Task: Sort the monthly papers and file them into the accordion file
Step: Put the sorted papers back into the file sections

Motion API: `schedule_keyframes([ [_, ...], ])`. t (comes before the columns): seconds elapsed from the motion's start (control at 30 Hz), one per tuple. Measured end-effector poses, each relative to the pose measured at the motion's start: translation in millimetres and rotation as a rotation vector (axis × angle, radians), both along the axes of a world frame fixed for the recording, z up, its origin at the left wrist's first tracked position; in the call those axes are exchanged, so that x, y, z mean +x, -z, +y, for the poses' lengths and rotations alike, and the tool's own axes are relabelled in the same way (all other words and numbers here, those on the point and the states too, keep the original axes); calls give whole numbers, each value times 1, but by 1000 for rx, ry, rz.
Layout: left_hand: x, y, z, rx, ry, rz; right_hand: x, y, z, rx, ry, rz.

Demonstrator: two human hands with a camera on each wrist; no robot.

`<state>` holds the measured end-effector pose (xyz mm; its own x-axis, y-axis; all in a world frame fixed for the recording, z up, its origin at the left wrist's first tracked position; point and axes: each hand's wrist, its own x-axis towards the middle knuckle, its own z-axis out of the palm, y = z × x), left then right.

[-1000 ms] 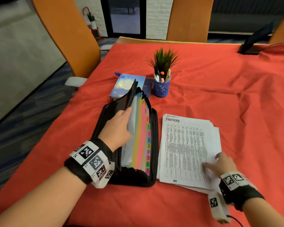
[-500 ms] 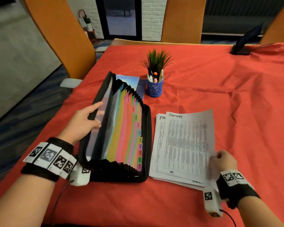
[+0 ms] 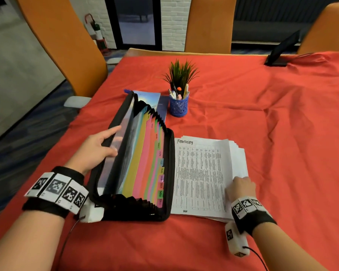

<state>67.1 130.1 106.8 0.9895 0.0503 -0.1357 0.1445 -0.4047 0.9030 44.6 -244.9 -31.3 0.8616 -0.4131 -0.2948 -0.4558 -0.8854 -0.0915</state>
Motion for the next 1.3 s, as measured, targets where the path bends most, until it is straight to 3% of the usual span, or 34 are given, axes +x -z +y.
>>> schedule_keyframes([
  [0.37,-5,4,5,-40,-9,3,-12,2,14,-108,-107,-144],
  [0.47,-8,-5,5,-25,-32,-21,-6,1,5,-6,-75,-170],
  [0.53,-9,-9,5,-19,-38,-20,-4,-3,-4,182,10,-180],
  [0.63,-10,-11,6,-21,-34,-5,-9,-8,-22,432,157,-345],
  [0.77,-11,-14,7,-25,-33,-18,-21,-5,-47,580,217,-446],
  [0.97,-7,-11,8,-22,-14,-10,-32,-10,-55,619,241,-332],
  [1.17,-7,-10,8,-13,-10,-7,-30,-7,-54,657,338,-431],
  [1.3,-7,-11,8,-10,-20,-12,-29,-2,-57,622,352,-393],
])
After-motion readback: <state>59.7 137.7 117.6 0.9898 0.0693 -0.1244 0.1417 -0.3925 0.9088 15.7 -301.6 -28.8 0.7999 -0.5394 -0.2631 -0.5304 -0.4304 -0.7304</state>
